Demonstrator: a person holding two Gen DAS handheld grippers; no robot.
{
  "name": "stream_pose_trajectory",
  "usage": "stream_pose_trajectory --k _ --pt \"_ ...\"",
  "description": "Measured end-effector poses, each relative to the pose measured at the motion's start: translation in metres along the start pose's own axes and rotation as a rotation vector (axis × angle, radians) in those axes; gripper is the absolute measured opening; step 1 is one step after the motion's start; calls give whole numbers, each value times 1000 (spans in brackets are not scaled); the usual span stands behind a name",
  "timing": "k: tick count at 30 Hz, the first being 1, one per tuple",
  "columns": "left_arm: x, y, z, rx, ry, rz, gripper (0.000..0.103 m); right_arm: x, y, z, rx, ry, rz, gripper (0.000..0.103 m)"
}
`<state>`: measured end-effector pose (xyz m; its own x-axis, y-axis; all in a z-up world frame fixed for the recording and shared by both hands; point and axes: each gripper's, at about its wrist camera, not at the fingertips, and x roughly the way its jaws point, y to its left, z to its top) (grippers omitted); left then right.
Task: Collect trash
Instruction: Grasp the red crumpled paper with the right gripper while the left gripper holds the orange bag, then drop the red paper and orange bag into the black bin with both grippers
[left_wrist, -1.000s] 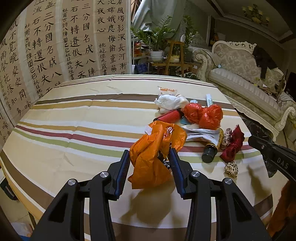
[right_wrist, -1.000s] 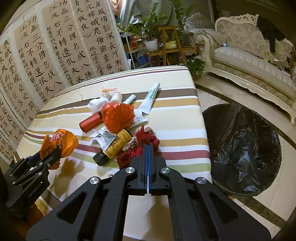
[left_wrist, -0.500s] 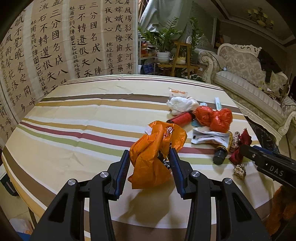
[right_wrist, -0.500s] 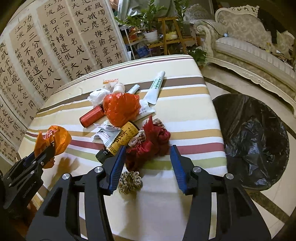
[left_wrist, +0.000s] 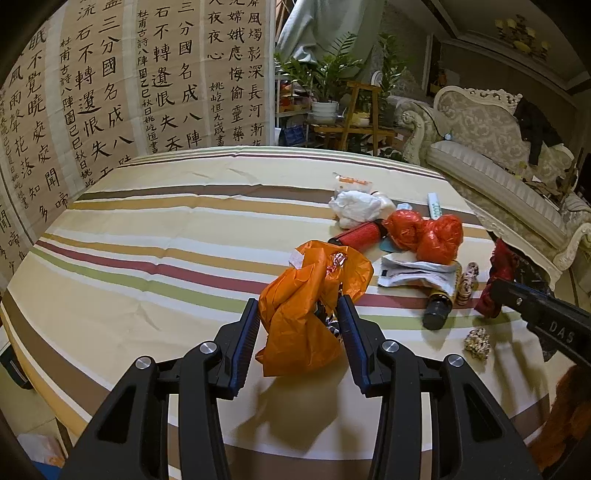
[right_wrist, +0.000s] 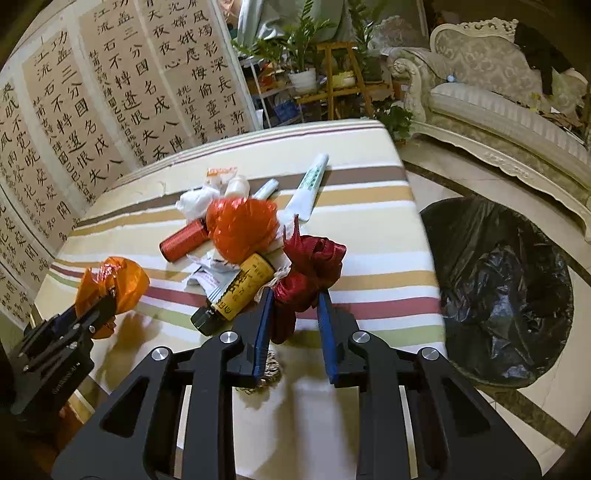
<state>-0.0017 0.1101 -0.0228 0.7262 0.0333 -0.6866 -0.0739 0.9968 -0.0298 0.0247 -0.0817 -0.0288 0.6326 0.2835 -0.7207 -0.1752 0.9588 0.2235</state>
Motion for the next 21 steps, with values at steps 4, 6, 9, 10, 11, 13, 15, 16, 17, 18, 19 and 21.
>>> stream_pose_trajectory --k 4,6,9,10,11,13,15,16,17,18,19,21 --pt "-6 -8 2 6 -19 -13 44 -14 -12 2 4 -32 -21 23" --pt "-10 -16 4 9 -32 -26 44 -19 -19 2 5 -44 -44 23" --pt "-16 -33 5 28 -52 -55 44 -28 -37 1 3 -63 -94 23" --pt "-17 -39 5 37 -58 -66 44 -30 -42 0 3 -65 -108 23" --pt "-18 -48 6 51 -63 -79 44 -32 -50 -1 5 -66 -128 24" --pt "-18 -63 5 76 -64 -100 44 -37 -66 -2 19 -70 -154 24" --pt "-16 -81 6 102 -57 -130 44 -40 -80 -4 37 -67 -172 24" --pt "-16 -92 6 116 -55 -148 44 -41 -88 -4 45 -67 -181 24" --pt "-16 -99 6 128 -57 -157 44 -42 -95 -5 53 -68 -189 24" --pt "-16 -106 6 141 -60 -165 44 -43 -102 -6 61 -68 -198 24" --pt "-15 -117 7 158 -63 -175 44 -43 -108 -6 67 -66 -203 24" --pt "-13 -132 7 178 -62 -191 44 -44 -120 -7 82 -66 -210 24"
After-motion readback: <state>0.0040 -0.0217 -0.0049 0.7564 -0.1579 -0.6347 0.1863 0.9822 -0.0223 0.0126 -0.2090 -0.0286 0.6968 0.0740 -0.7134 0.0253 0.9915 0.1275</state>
